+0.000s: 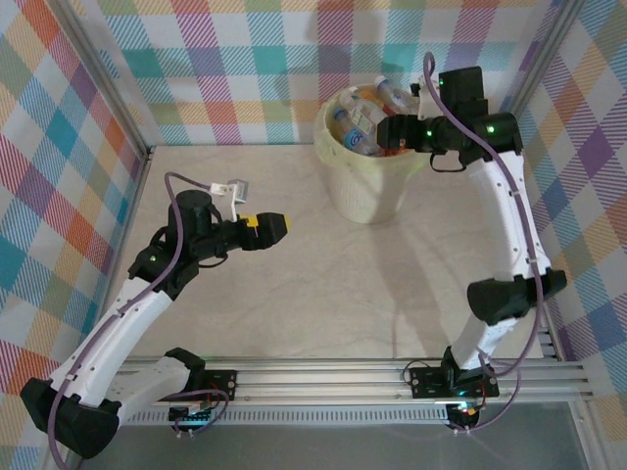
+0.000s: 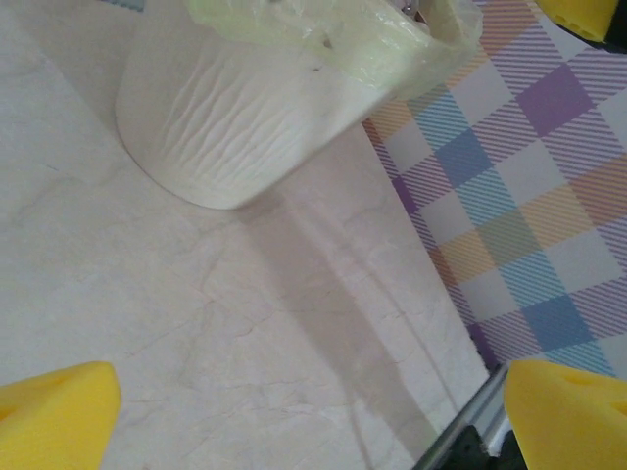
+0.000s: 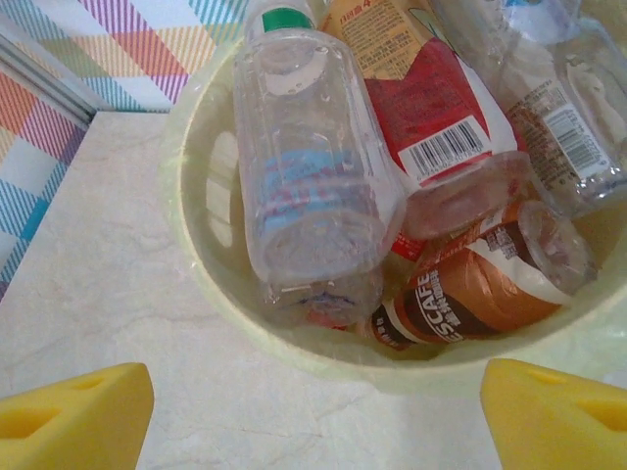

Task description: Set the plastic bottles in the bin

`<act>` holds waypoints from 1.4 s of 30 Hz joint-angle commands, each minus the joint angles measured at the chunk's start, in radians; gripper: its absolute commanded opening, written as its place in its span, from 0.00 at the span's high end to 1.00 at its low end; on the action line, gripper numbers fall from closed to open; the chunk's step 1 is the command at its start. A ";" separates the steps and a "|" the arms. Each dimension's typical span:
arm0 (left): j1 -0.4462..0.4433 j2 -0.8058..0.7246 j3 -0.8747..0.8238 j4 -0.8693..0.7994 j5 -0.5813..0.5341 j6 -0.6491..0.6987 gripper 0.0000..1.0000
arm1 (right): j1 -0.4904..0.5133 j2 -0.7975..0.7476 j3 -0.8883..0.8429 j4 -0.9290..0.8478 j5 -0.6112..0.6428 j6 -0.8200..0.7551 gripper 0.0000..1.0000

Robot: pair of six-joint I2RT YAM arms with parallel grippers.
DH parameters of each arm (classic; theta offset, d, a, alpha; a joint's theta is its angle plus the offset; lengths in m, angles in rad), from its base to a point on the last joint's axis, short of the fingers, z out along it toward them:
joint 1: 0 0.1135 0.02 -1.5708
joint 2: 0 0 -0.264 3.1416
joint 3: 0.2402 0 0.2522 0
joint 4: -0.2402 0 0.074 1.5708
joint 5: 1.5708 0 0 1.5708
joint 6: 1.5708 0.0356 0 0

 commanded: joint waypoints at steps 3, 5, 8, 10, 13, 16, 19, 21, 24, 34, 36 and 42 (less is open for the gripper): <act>0.001 -0.047 -0.013 -0.017 -0.074 0.128 0.00 | 0.003 -0.203 -0.277 0.226 -0.006 -0.038 0.12; 0.001 -0.062 -0.028 0.012 -0.088 0.126 0.00 | 0.003 -0.284 -0.392 0.280 0.002 -0.056 0.11; 0.001 -0.079 -0.043 0.021 -0.142 0.124 0.00 | 0.003 -0.417 -0.567 0.356 -0.009 -0.080 0.00; 0.001 -0.086 -0.053 0.018 -0.189 0.136 0.00 | 0.003 -0.499 -0.681 0.389 -0.004 -0.081 0.00; 0.001 -0.089 -0.063 0.013 -0.236 0.163 0.00 | 0.003 -0.603 -0.814 0.425 0.016 -0.068 0.00; 0.001 -0.093 -0.077 0.027 -0.266 0.167 0.00 | 0.002 -0.716 -0.949 0.481 0.002 -0.065 0.00; 0.001 -0.097 -0.089 0.041 -0.302 0.169 0.00 | 0.003 -0.822 -1.084 0.568 0.017 -0.048 0.00; 0.001 -0.094 -0.090 0.036 -0.313 0.196 0.00 | 0.003 -0.874 -1.165 0.622 0.033 -0.039 0.00; 0.001 -0.092 -0.114 0.044 -0.372 0.198 0.00 | 0.003 -0.926 -1.287 0.698 0.069 -0.036 0.00; 0.003 -0.117 -0.250 0.128 -0.564 0.259 0.00 | 0.003 -0.869 -1.534 0.954 0.171 -0.018 0.00; 0.004 -0.128 -0.268 0.123 -0.620 0.276 0.00 | 0.003 -0.857 -1.583 1.022 0.207 -0.025 0.00; 0.009 -0.191 -0.374 0.194 -0.690 0.338 0.00 | 0.003 -0.833 -1.677 1.141 0.330 -0.071 0.00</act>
